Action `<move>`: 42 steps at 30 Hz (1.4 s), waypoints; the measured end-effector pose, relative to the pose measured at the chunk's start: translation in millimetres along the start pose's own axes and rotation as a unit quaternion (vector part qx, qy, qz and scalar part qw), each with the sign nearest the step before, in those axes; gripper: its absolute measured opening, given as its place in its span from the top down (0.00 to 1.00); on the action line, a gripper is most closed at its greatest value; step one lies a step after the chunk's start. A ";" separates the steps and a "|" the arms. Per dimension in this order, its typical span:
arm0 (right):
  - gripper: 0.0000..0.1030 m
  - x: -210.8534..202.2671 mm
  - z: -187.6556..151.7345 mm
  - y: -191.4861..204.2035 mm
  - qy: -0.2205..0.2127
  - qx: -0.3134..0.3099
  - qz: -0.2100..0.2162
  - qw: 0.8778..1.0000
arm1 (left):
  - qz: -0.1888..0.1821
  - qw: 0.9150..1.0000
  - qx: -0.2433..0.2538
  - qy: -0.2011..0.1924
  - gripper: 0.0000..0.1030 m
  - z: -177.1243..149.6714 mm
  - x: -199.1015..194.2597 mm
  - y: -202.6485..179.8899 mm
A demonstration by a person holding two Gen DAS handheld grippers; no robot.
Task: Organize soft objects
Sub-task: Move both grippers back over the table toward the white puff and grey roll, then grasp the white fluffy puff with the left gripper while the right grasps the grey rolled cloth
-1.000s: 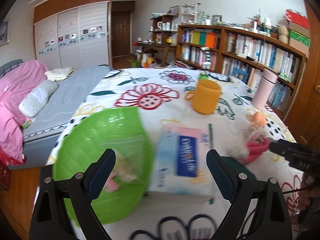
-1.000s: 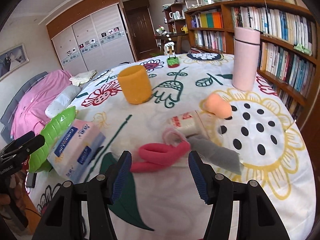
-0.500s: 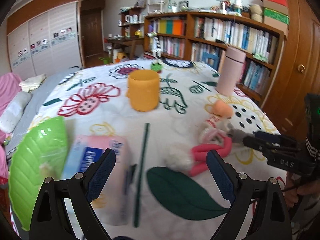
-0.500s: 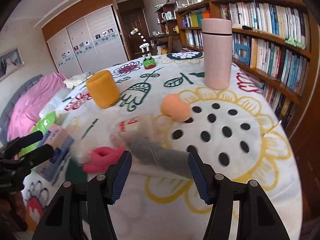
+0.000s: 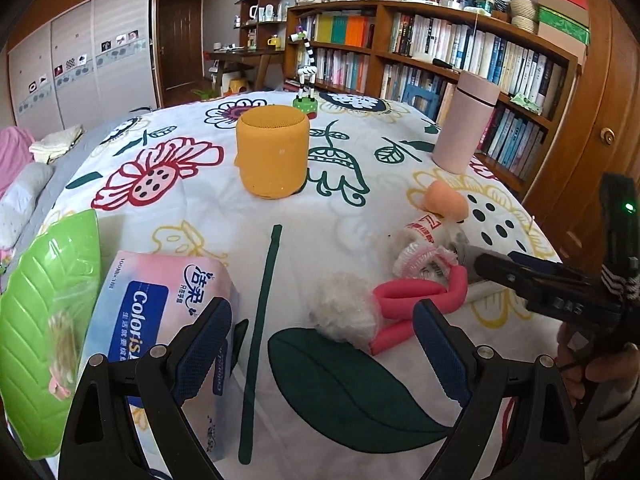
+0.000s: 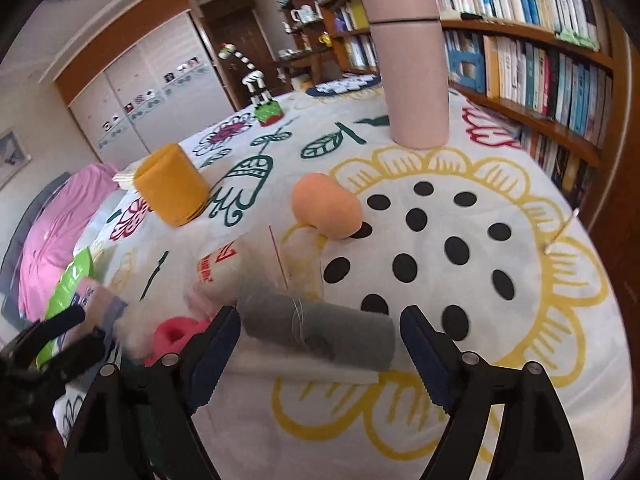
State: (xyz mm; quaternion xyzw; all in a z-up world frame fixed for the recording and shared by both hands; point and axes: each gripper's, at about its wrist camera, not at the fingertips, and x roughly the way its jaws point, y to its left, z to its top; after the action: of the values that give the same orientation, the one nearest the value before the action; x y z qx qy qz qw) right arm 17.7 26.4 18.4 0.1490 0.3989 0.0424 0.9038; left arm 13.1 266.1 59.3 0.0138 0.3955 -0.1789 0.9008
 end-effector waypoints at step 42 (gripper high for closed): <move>0.28 -9.1 -4.3 -2.1 -0.037 -0.014 -0.019 0.999 | -0.060 0.997 -0.019 0.051 0.60 -0.5 43.3 1.3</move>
State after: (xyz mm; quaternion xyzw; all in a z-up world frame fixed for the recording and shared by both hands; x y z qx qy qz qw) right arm 8.4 23.6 21.5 0.1302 0.3676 0.0257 0.9204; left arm 40.2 253.9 27.7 -0.0178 0.4439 -0.2244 0.8673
